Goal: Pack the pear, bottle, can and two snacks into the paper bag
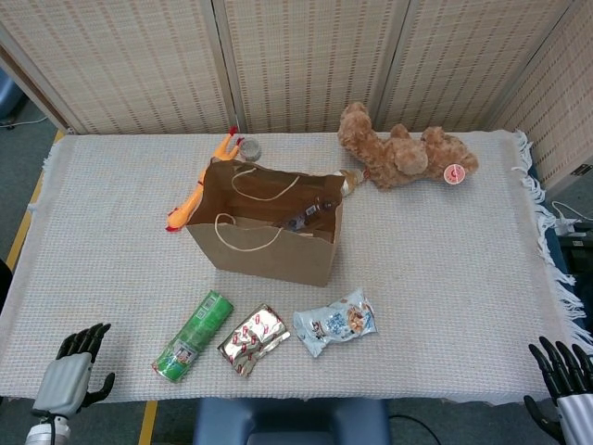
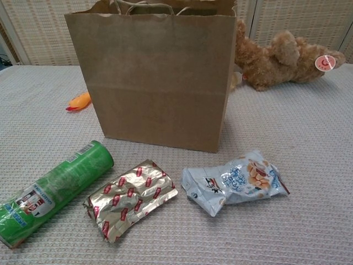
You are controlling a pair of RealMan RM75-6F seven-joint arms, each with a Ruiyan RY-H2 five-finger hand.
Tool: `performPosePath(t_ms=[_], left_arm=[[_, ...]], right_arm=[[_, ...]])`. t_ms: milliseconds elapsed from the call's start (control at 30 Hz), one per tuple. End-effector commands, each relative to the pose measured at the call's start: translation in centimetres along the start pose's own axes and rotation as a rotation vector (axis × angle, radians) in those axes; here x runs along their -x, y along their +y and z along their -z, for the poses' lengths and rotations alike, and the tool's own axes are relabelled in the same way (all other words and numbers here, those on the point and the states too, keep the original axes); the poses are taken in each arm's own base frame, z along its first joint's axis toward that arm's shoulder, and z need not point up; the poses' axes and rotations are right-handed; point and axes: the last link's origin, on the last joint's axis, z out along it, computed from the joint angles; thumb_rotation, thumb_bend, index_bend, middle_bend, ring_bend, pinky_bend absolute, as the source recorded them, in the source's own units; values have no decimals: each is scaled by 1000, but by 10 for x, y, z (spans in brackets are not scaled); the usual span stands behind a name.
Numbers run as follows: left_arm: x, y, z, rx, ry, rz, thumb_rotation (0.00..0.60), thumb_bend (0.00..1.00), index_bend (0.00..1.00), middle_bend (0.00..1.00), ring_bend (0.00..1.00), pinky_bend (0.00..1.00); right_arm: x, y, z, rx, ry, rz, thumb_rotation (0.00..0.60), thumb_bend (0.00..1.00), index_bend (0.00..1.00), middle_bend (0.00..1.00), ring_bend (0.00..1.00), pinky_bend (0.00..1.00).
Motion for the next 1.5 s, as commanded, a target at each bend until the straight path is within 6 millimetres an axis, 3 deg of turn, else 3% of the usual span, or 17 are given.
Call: performPosePath(t_ms=[33,267,600,867,1133,1500], left_arm=[[6,8,8,16,-20,12,600,413,0,0,0,0],[20,23,18,42,-45,16,600,415,0,0,0,0],[35,50,9,86,-73,10,600,412,0,0,0,0],[48,69,13,116,-120,3,600,395,0,0,0,0],[51,79,17,138,-129,6,600,371,0,0,0,0],[58,108,10,203,-119,-30,600,363,0,0,0,0]], right_arm=[[0,0,0,0,0,0,600,231,0,0,0,0],[0,1,0,-2,-2,-6,600,231,0,0,0,0],[0,1,-1,-7,-5,-10,600,231,0,0,0,0],[0,1,-1,-5,-6,-14,600,231,0,0,0,0],[0,1,-1,-6,-5,-16,600,231,0,0,0,0],[0,1,-1,-7,-6,-18,600,231,0,0,0,0]])
